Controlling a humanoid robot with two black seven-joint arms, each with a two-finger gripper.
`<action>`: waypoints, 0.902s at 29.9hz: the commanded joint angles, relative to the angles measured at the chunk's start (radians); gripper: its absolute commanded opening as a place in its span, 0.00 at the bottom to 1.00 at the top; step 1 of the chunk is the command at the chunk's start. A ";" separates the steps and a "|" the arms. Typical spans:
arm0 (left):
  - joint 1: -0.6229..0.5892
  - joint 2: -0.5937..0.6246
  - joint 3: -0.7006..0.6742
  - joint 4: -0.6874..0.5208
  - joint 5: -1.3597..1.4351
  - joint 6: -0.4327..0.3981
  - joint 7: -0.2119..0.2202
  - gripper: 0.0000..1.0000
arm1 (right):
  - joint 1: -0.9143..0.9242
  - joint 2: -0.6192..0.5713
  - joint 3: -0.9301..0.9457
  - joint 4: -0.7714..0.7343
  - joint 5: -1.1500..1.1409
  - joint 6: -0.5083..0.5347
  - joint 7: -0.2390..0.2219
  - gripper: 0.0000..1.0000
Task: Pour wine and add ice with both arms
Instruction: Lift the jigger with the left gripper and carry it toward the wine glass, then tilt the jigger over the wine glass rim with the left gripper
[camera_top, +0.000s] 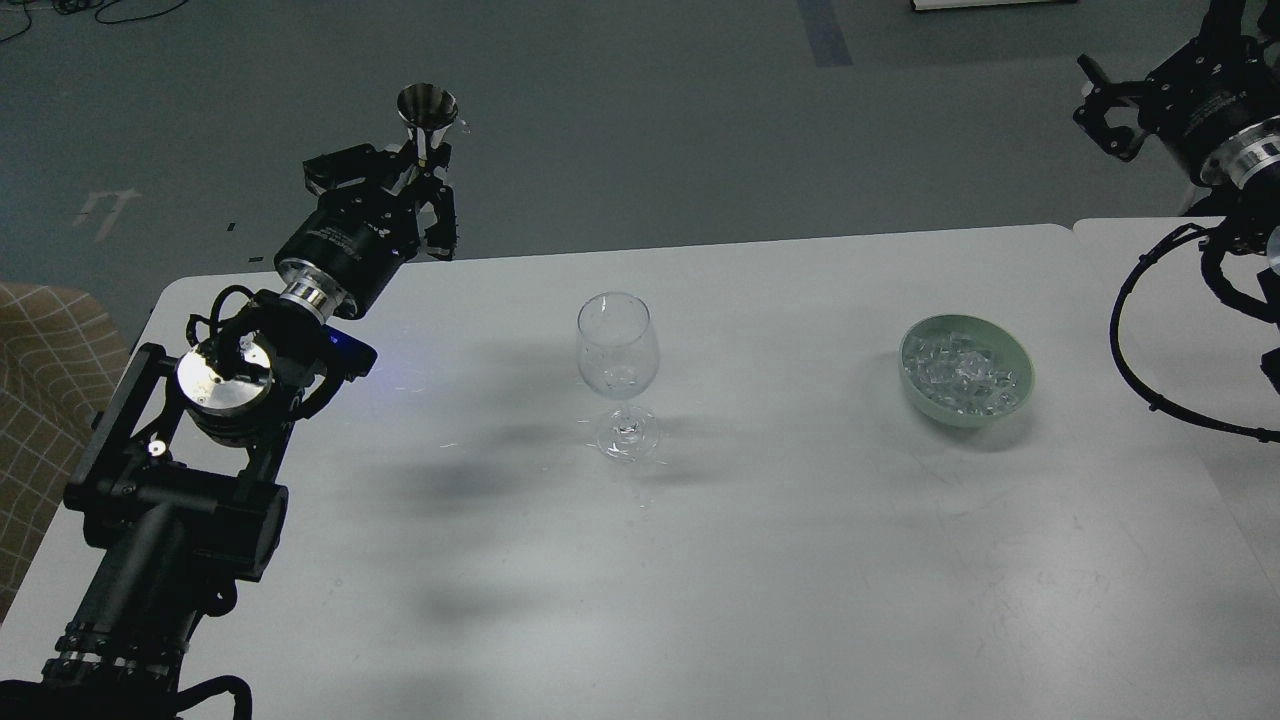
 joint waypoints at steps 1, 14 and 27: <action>0.046 -0.021 0.005 -0.111 0.000 0.066 0.001 0.00 | -0.009 -0.002 0.003 0.000 0.000 0.000 0.003 1.00; 0.221 -0.040 0.052 -0.413 0.009 0.177 0.003 0.00 | -0.015 -0.022 0.012 0.012 0.002 0.000 0.003 1.00; 0.273 -0.028 0.112 -0.449 0.140 0.174 0.009 0.00 | -0.015 -0.022 0.013 0.012 0.002 0.001 0.003 1.00</action>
